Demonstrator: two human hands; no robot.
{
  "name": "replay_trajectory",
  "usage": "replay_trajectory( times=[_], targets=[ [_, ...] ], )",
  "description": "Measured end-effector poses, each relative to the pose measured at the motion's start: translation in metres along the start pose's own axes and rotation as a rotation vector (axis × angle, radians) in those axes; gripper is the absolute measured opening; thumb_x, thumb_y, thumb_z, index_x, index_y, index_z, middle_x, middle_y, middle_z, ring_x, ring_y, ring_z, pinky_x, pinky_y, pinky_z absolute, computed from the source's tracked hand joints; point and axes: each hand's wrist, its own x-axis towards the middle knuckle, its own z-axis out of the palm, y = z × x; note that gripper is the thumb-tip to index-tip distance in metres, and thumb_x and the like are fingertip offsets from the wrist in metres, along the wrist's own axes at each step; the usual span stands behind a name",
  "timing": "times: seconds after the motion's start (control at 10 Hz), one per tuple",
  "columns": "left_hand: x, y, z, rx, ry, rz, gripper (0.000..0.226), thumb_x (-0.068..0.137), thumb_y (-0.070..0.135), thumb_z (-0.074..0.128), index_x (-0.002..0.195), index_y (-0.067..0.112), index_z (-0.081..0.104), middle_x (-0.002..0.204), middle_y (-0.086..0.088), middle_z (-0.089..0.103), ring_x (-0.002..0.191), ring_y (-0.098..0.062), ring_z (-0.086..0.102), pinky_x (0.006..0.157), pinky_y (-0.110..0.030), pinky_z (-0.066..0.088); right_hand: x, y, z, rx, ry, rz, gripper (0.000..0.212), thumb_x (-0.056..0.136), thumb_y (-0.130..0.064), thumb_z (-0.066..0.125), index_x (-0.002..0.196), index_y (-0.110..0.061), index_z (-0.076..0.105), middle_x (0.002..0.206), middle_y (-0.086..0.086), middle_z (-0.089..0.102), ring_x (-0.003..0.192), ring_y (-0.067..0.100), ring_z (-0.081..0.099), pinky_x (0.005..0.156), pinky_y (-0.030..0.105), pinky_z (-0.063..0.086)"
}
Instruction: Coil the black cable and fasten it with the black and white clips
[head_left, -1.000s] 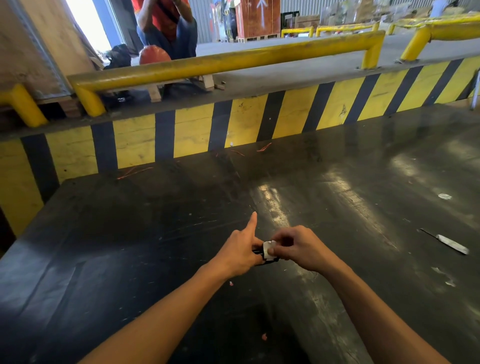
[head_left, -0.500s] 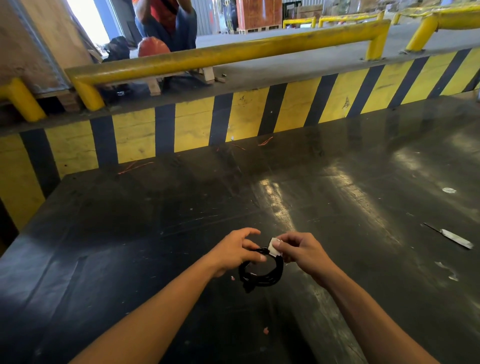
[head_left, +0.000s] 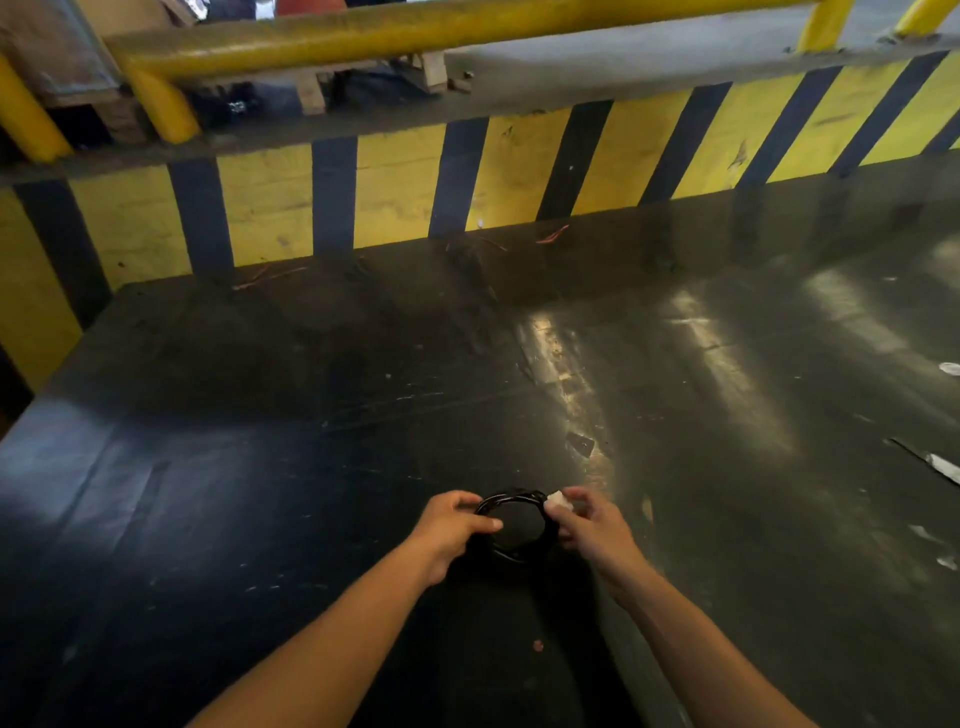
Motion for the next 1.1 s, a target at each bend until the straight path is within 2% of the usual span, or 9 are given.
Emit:
replay_trajectory(
  times=[0.1, 0.3, 0.4, 0.5, 0.6, 0.7, 0.8, 1.0, 1.1],
  targets=[
    [0.015, -0.002, -0.005, -0.038, 0.117, -0.015, 0.047, 0.076, -0.001, 0.071, 0.120, 0.009, 0.058, 0.117, -0.010, 0.061, 0.106, -0.023, 0.057, 0.088, -0.034, 0.046, 0.021, 0.006, 0.011, -0.134, -0.026, 0.043, 0.035, 0.080, -0.013, 0.070, 0.109, -0.019, 0.052, 0.091, 0.004, 0.061, 0.074, 0.016, 0.059, 0.071, 0.032, 0.051],
    [0.049, 0.014, -0.022, -0.021, 0.234, 0.015, 0.044, 0.076, 0.000, 0.071, 0.117, 0.012, 0.060, 0.117, -0.009, 0.061, 0.110, -0.024, 0.057, 0.097, -0.039, 0.047, 0.062, -0.008, 0.033, -0.234, 0.016, 0.049, 0.027, 0.077, -0.018, 0.069, 0.094, -0.024, 0.049, 0.078, 0.002, 0.062, 0.069, 0.019, 0.062, 0.083, 0.049, 0.056],
    [0.062, 0.022, -0.029, 0.040, 0.260, 0.033, 0.042, 0.078, -0.001, 0.069, 0.117, 0.013, 0.060, 0.111, -0.005, 0.063, 0.107, -0.020, 0.058, 0.097, -0.037, 0.047, 0.076, -0.013, 0.040, -0.317, 0.037, 0.043, 0.033, 0.078, -0.026, 0.069, 0.105, -0.019, 0.053, 0.088, 0.006, 0.066, 0.076, 0.021, 0.066, 0.083, 0.046, 0.056],
    [0.071, 0.025, -0.031, 0.131, 0.260, 0.061, 0.042, 0.080, -0.002, 0.066, 0.118, 0.014, 0.058, 0.112, -0.005, 0.062, 0.104, -0.016, 0.056, 0.089, -0.030, 0.046, 0.081, -0.018, 0.046, -0.444, 0.051, 0.015, 0.042, 0.080, -0.030, 0.066, 0.117, -0.013, 0.053, 0.104, 0.012, 0.067, 0.090, 0.025, 0.064, 0.080, 0.034, 0.050],
    [0.075, 0.024, -0.030, 0.258, 0.287, 0.102, 0.043, 0.081, -0.003, 0.065, 0.120, 0.014, 0.057, 0.120, -0.006, 0.060, 0.111, -0.019, 0.056, 0.089, -0.029, 0.046, 0.084, -0.018, 0.048, -0.544, 0.045, -0.009, 0.042, 0.083, -0.030, 0.063, 0.119, -0.010, 0.052, 0.111, 0.011, 0.064, 0.088, 0.018, 0.053, 0.075, 0.024, 0.038],
    [0.077, 0.019, -0.028, 0.374, 0.300, 0.137, 0.042, 0.083, -0.002, 0.064, 0.123, 0.012, 0.055, 0.122, -0.008, 0.059, 0.110, -0.018, 0.057, 0.089, -0.027, 0.047, 0.083, -0.017, 0.050, -0.615, 0.045, -0.014, 0.040, 0.084, -0.030, 0.062, 0.117, -0.010, 0.051, 0.112, 0.012, 0.064, 0.086, 0.017, 0.049, 0.075, 0.025, 0.037],
    [0.078, 0.015, -0.023, 0.526, 0.325, 0.230, 0.042, 0.084, 0.000, 0.064, 0.123, 0.012, 0.054, 0.122, -0.009, 0.058, 0.094, -0.011, 0.055, 0.083, -0.022, 0.047, 0.083, -0.012, 0.051, -0.655, 0.052, -0.033, 0.037, 0.085, -0.029, 0.062, 0.114, -0.010, 0.050, 0.111, 0.012, 0.064, 0.086, 0.019, 0.052, 0.074, 0.028, 0.040],
    [0.071, 0.017, -0.018, 0.674, 0.337, 0.304, 0.038, 0.087, 0.000, 0.058, 0.123, 0.011, 0.052, 0.124, -0.011, 0.054, 0.103, -0.020, 0.057, 0.086, -0.029, 0.050, 0.078, -0.015, 0.050, -0.719, 0.046, -0.022, 0.037, 0.086, -0.034, 0.058, 0.113, -0.011, 0.050, 0.111, 0.013, 0.064, 0.097, 0.028, 0.060, 0.076, 0.033, 0.047],
    [0.062, 0.021, -0.019, 0.671, 0.321, 0.326, 0.043, 0.089, 0.008, 0.060, 0.129, 0.012, 0.047, 0.130, -0.009, 0.050, 0.110, -0.019, 0.055, 0.086, -0.025, 0.045, 0.076, -0.023, 0.049, -0.749, 0.020, -0.018, 0.041, 0.089, -0.039, 0.053, 0.116, -0.009, 0.048, 0.117, 0.016, 0.061, 0.104, 0.031, 0.058, 0.079, 0.033, 0.045]
  ],
)
